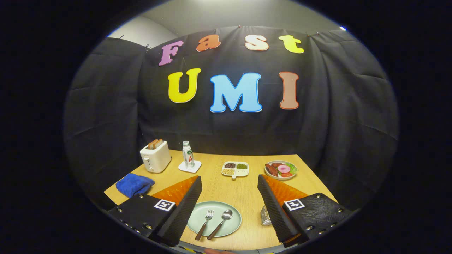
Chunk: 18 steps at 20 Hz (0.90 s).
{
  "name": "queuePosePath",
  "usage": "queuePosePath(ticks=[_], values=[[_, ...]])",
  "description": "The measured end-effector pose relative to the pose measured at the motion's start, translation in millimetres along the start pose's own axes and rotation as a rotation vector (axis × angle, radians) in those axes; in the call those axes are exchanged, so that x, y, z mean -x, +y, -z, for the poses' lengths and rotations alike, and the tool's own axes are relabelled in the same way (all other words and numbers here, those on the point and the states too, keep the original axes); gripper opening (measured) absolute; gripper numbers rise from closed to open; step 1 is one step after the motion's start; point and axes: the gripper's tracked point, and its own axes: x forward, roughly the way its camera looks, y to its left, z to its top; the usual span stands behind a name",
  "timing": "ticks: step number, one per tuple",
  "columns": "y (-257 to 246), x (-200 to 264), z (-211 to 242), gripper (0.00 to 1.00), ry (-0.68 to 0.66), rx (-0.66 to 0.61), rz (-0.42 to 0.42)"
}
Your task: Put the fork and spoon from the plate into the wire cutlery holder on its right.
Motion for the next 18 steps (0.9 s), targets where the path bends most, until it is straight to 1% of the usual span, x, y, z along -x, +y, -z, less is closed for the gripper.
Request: queuePosePath(ticks=[7, 13, 15, 18], values=[[6, -12, 64, 0.97, 0.179, -0.013, -0.015], [7, -23, 131, 0.97, 0.360, -0.009, 0.004], [6, -23, 156, 0.97, 0.442, -0.024, 0.014], [11, -24, 189, 0.97, 0.552, -0.085, 0.016]])
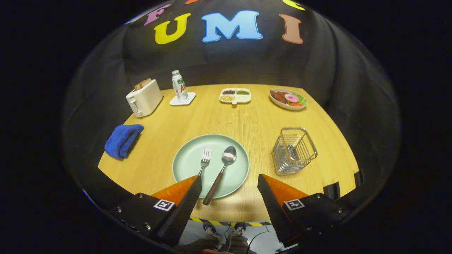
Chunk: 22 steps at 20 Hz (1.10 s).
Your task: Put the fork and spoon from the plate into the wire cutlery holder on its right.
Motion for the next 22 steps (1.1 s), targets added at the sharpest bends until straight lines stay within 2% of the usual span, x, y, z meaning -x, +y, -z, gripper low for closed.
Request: queuePosePath(ticks=[6, 15, 16, 19, 20, 21, 22], values=[[3, -33, 27, 0.97, 0.126, -0.071, 0.011], [9, -56, 58, 0.97, 0.249, -0.047, 0.018], [9, -57, 59, 0.86, 0.253, -0.049, 0.012], [8, -65, 63, 0.83, 0.275, -0.037, -0.002], [7, -61, 63, 0.75, 0.292, -0.036, -0.009], [10, -63, 60, 0.74, 0.299, -0.048, -0.036], [11, -61, 64, 0.66, 0.316, -0.063, -0.047]])
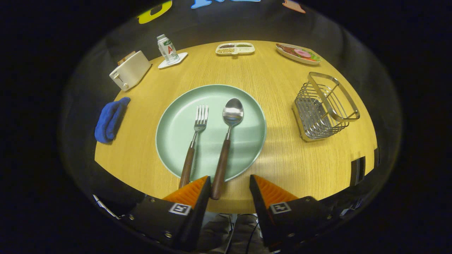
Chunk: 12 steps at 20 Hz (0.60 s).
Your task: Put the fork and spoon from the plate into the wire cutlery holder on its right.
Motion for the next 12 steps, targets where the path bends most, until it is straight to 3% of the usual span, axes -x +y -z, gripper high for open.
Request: queuePosePath(ticks=[3, 9, 11, 12], values=[[2, -3, -2, 0.42, 0.013, 0.005, -0.041], [0, -1, -2, 0.46, 0.075, 0.004, -0.098], [1, -12, -3, 0.12, 0.068, -0.021, -0.116], [1, -7, -4, 0.12, 0.070, -0.015, -0.120]])
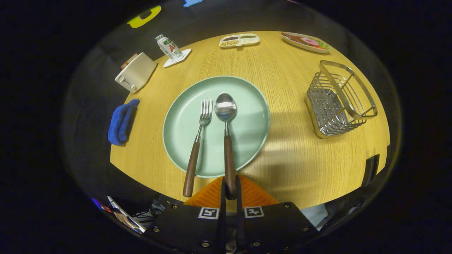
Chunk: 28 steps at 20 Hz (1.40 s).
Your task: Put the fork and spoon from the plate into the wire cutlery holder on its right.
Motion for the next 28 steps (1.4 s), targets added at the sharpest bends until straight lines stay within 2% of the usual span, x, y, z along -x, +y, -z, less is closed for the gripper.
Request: queuePosePath(ticks=[2, 3, 6, 8, 10, 13, 16, 19, 28], values=[[-7, 4, -7, 0.11, -0.015, 0.039, 0.037], [-8, 4, -6, 0.03, -0.002, 0.059, 0.052], [-8, 10, -6, 0.02, 0.034, 0.079, 0.016], [-11, 22, -8, 0.02, 0.075, 0.134, 0.004], [-18, 37, -12, 0.02, 0.103, 0.198, 0.003], [-25, 52, -21, 0.02, 0.142, 0.227, 0.007], [-26, 80, -21, 0.02, 0.209, 0.239, -0.026], [-39, 117, -27, 0.02, 0.243, 0.291, -0.005], [-98, 201, -40, 0.02, 0.266, 0.246, 0.060]])
